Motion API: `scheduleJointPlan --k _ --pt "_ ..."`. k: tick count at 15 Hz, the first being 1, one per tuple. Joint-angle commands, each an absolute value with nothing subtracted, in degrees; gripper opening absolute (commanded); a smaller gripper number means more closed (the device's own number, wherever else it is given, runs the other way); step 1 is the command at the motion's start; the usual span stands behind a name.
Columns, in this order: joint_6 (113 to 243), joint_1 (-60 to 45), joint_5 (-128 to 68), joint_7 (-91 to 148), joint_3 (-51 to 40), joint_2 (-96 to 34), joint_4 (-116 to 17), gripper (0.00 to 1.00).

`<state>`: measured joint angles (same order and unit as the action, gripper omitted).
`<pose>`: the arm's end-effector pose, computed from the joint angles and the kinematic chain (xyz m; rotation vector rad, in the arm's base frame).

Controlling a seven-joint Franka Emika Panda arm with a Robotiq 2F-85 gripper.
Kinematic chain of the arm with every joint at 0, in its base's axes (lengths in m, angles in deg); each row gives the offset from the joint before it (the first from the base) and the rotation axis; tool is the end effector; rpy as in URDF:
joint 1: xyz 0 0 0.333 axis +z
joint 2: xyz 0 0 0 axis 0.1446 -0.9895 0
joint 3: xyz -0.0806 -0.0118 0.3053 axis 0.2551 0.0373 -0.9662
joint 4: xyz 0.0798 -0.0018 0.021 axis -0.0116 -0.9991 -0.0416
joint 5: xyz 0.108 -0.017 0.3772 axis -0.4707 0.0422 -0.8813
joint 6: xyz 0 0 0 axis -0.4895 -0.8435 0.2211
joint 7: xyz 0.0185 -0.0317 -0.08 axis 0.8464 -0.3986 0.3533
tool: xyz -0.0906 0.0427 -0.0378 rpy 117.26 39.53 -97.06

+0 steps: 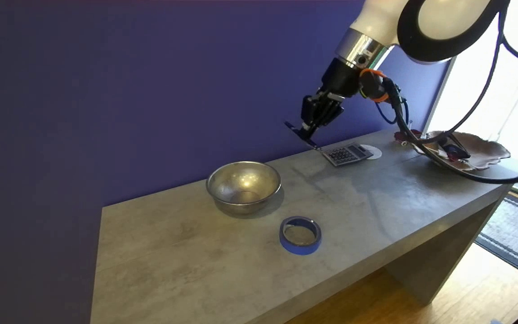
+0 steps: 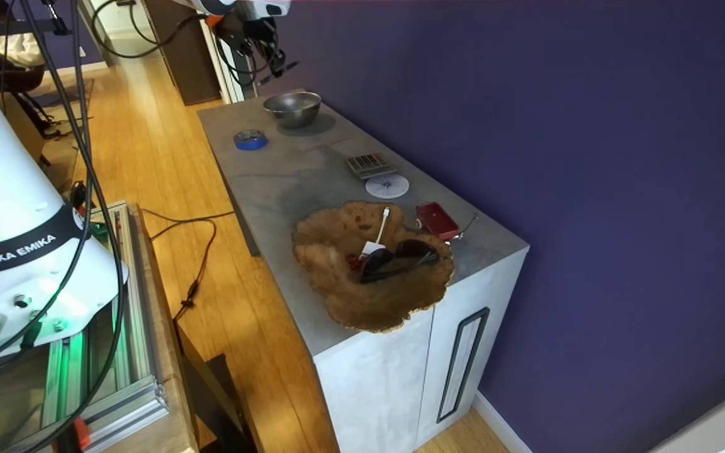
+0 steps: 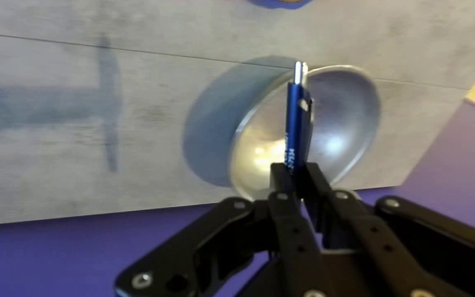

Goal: Put the black pen in the silver bowl

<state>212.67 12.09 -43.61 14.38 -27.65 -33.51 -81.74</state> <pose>0.4797 0.3618 0.2984 -2.7278 -0.1762 -0.4477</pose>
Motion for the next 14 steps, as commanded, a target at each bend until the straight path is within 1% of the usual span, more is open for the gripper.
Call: scheduleJointPlan --k 1,2,6,8,10,11,14 --pt "214.7 15.7 -43.6 18.4 -32.5 -41.5 -72.9 0.03" --pt "215.2 18.5 -41.4 16.9 -30.5 -43.3 -71.0 0.03" --pt "218.1 33.2 -31.6 7.4 -13.1 -51.7 -62.5 0.03" --pt "217.8 39.0 -32.8 4.8 -4.9 -56.7 -57.0 0.03" --pt "216.5 42.4 -34.4 2.7 0.1 -60.9 -52.6 0.03" --pt "214.3 43.4 -35.2 2.0 1.6 -62.7 -50.3 0.34" --pt "210.4 44.2 -35.4 1.0 3.1 -64.9 -47.6 0.52"
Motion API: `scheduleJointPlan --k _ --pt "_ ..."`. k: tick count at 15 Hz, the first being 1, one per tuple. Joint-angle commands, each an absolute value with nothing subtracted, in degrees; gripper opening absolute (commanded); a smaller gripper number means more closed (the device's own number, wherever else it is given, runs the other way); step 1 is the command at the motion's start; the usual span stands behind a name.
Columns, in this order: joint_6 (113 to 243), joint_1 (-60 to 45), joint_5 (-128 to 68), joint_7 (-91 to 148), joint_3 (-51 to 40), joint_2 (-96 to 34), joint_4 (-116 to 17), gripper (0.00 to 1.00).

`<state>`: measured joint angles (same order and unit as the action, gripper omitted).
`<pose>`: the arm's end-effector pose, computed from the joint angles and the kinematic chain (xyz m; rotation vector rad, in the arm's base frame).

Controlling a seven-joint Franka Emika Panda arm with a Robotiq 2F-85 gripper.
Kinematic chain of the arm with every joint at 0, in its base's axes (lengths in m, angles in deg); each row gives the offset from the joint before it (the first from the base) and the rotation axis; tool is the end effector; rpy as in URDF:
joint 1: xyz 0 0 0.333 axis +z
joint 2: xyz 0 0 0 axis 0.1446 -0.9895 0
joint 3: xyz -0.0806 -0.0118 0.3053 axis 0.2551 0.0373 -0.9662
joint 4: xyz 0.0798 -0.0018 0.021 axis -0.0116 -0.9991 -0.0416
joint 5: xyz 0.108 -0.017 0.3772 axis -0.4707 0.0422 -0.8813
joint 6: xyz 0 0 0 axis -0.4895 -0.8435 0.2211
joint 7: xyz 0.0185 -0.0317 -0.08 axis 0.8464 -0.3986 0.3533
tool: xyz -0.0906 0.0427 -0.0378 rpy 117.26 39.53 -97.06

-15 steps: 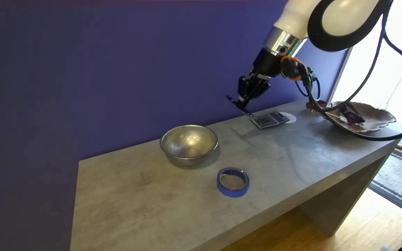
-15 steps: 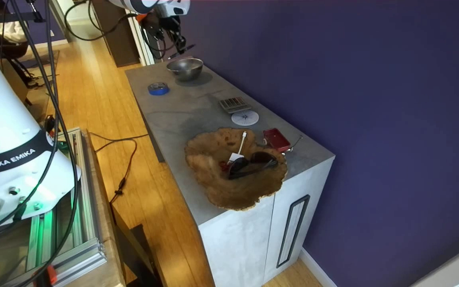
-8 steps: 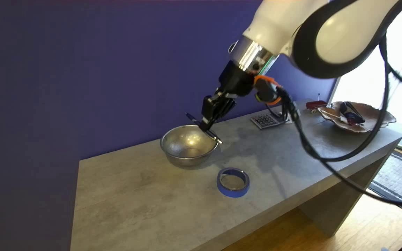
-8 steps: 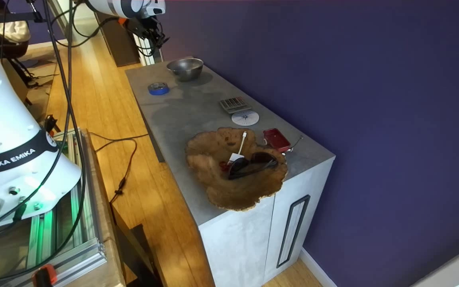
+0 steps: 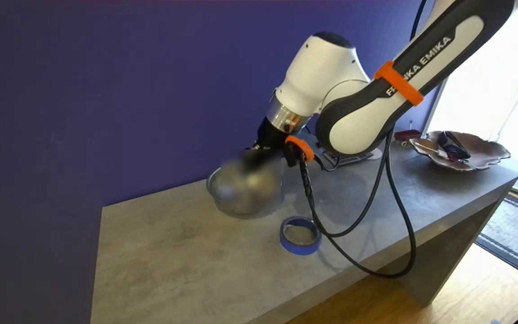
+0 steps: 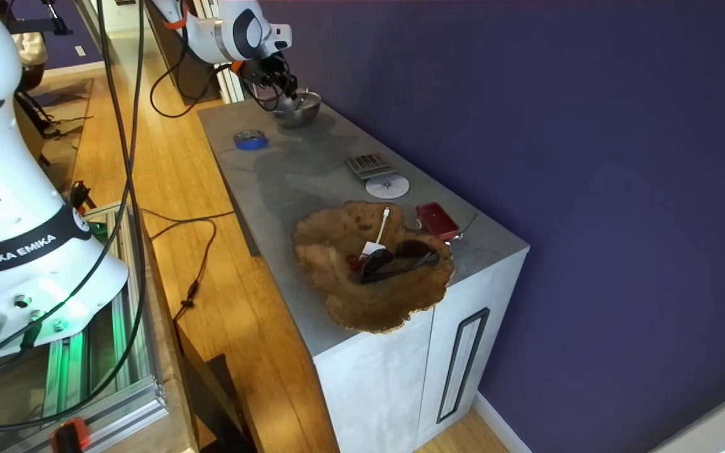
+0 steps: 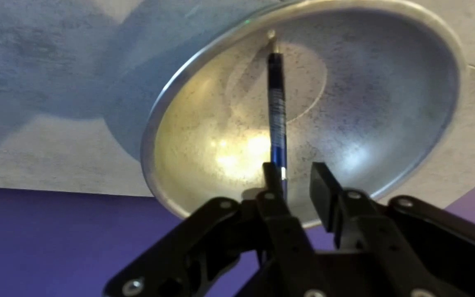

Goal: Put the black pen in the silver bowl

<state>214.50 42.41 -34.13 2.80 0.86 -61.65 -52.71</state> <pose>0.5314 0.4810 0.1919 -2.8234 -0.3435 -0.6961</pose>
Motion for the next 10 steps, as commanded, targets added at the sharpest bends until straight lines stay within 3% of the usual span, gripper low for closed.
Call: scheduleJointPlan --k 1,3,4,6,7,8,10 --pt "209.1 43.8 -35.1 1.0 3.0 -64.3 -48.0 0.60" --pt "207.9 38.6 -35.8 5.2 -2.0 -58.1 -54.7 0.75" --pt "210.9 31.5 -37.8 13.5 -10.2 -53.1 -60.8 0.81" --pt "216.5 25.1 -43.2 20.4 -17.0 -51.0 -65.1 0.95" --pt "219.6 20.7 -44.8 20.8 -21.4 -49.5 -67.8 0.99" --pt "215.1 26.7 -40.5 16.0 -14.8 -55.3 -59.2 0.84" --pt "217.6 21.1 -41.9 19.0 -20.0 -52.0 -63.8 0.97"
